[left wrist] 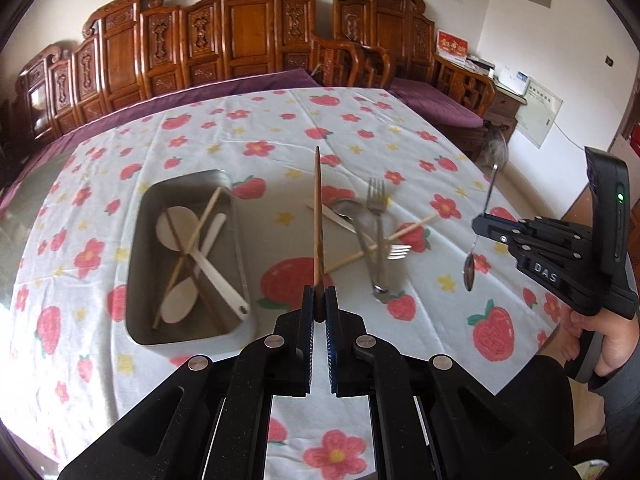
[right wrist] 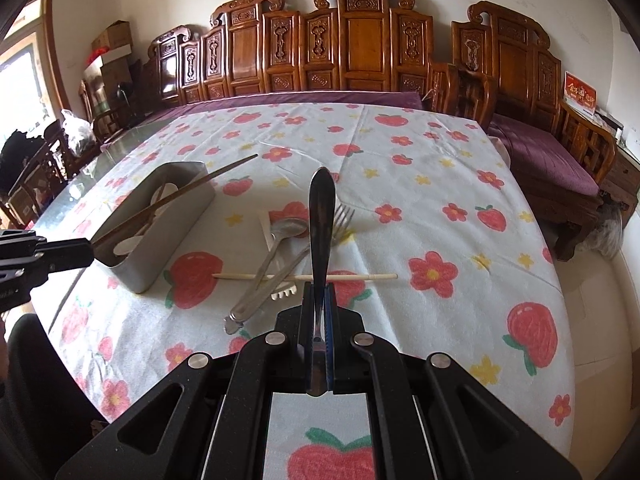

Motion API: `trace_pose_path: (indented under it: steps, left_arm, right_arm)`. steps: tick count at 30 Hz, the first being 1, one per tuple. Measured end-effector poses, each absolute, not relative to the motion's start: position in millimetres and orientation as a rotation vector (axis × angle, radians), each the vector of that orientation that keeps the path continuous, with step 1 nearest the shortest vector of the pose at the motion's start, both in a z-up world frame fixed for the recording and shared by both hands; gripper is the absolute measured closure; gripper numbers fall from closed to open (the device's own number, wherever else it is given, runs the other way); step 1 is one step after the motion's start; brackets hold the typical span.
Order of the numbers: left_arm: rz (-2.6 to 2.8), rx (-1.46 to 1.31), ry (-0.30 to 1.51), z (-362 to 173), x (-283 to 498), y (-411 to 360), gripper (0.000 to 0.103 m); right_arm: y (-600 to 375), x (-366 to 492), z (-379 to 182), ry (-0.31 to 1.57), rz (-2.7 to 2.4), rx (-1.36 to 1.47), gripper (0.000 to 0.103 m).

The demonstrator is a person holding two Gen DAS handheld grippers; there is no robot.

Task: Organize utensils
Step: 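Lower the chopstick into the tray and open the left gripper while the right gripper carries the spoon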

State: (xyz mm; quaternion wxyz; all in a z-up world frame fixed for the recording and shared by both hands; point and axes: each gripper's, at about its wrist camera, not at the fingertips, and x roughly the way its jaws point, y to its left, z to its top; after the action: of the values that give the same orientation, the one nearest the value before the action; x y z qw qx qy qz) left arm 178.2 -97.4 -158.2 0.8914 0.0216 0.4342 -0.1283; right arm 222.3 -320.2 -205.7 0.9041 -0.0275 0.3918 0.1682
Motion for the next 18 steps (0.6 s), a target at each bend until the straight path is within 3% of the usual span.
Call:
trace_pose_path:
  steps: [18]
  left_arm:
    - [-0.151,-0.008,0.896,-163.1,190.4,-20.4,0.098]
  right_arm:
    - [-273.7,227.6,-195.7,0.784,0.411,-0.108,0.098]
